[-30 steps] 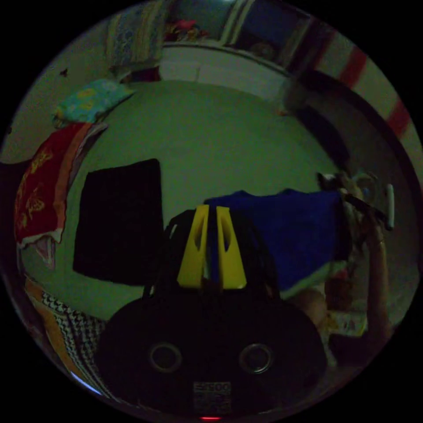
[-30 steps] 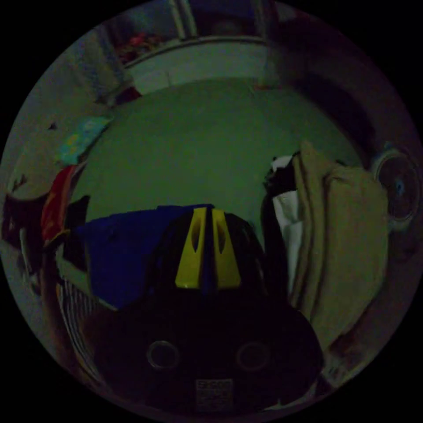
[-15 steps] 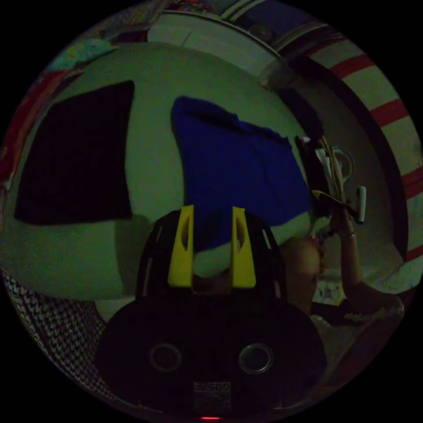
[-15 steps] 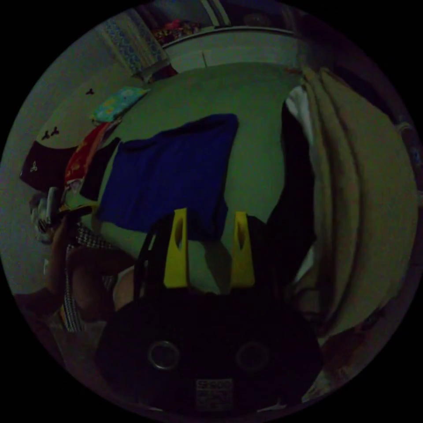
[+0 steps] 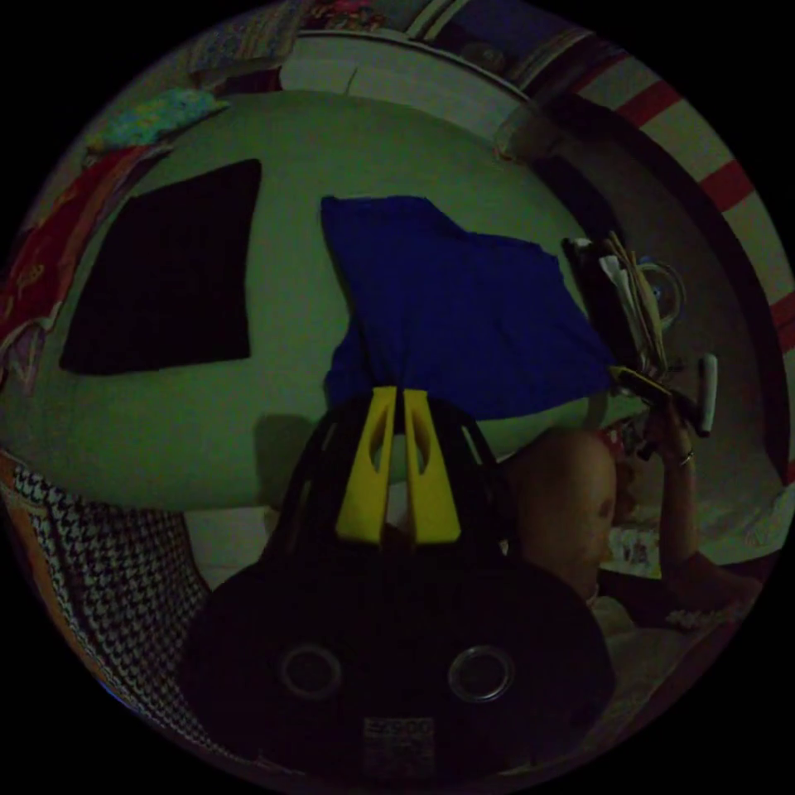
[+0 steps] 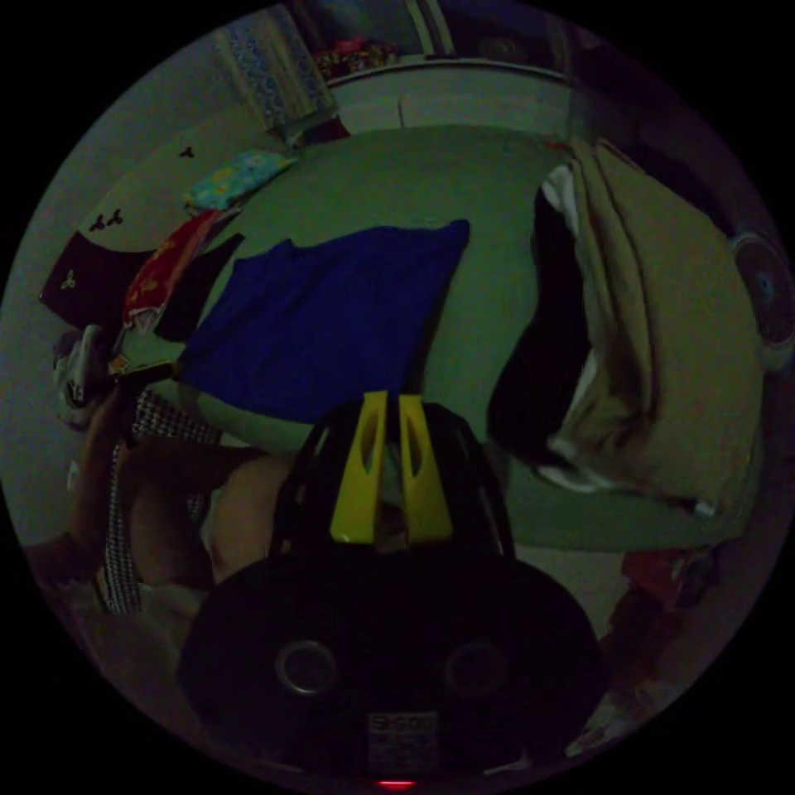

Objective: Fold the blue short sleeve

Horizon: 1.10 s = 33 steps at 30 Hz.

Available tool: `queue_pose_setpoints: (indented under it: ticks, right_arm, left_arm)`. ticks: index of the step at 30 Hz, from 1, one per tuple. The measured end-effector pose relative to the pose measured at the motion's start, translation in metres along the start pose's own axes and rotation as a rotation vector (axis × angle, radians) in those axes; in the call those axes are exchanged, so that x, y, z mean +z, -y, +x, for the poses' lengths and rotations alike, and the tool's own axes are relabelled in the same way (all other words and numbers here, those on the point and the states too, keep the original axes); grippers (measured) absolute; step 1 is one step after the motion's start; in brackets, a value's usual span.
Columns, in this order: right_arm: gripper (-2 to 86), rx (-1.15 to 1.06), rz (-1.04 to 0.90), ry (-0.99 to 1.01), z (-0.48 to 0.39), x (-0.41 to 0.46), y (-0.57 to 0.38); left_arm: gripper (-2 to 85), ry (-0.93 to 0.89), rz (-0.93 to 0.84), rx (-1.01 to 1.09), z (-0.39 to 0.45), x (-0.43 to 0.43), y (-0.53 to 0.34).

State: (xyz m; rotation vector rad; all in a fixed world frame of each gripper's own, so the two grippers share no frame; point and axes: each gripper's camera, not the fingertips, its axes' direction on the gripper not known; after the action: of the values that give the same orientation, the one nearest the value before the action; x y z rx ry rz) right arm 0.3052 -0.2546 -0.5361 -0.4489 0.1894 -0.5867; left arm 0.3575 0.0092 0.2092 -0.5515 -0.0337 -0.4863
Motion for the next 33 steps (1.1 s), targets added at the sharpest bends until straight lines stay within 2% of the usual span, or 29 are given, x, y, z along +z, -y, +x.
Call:
queue_pose_setpoints:
  ticks: [1, 6, 9, 12, 16, 19, 27, 33]
  right_arm:
    - [-0.9, 0.024, -0.037, -0.024, 0.005, 0.007, -0.005]
    - [0.0, 0.072, 0.024, 0.008, 0.023, -0.006, -0.029]
    - [-0.5, 0.091, 0.068, -0.080, 0.031, -0.020, -0.048]
    - [-0.9, 0.128, 0.108, -0.121, 0.039, -0.031, -0.065]
    - [-1.0, 0.189, 0.134, -0.096, 0.051, -0.041, -0.080]
    - [-0.9, 0.225, 0.159, -0.047, 0.063, -0.048, -0.086]
    - [-0.8, 0.278, 0.186, -0.005, 0.100, -0.056, -0.087]
    - [-0.9, 0.286, 0.194, 0.026, 0.118, -0.052, -0.071]
  left_arm:
    - [3.2, -0.012, -0.014, -0.023, 0.006, 0.012, 0.003]
    - [6.6, 0.022, 0.019, -0.083, 0.042, 0.037, 0.011]
    - [8.0, 0.062, 0.079, -0.010, 0.089, 0.043, 0.015]
    - [10.8, 0.014, 0.095, 0.138, 0.155, 0.061, 0.027]
    - [13.1, -0.101, 0.038, 0.408, 0.268, 0.111, 0.052]
    - [13.8, -0.118, 0.002, 0.507, 0.337, 0.151, 0.073]
    - [13.9, -0.012, -0.155, 0.612, 0.462, 0.249, 0.108]
    - [13.7, 0.032, -0.286, 0.551, 0.517, 0.301, 0.129]
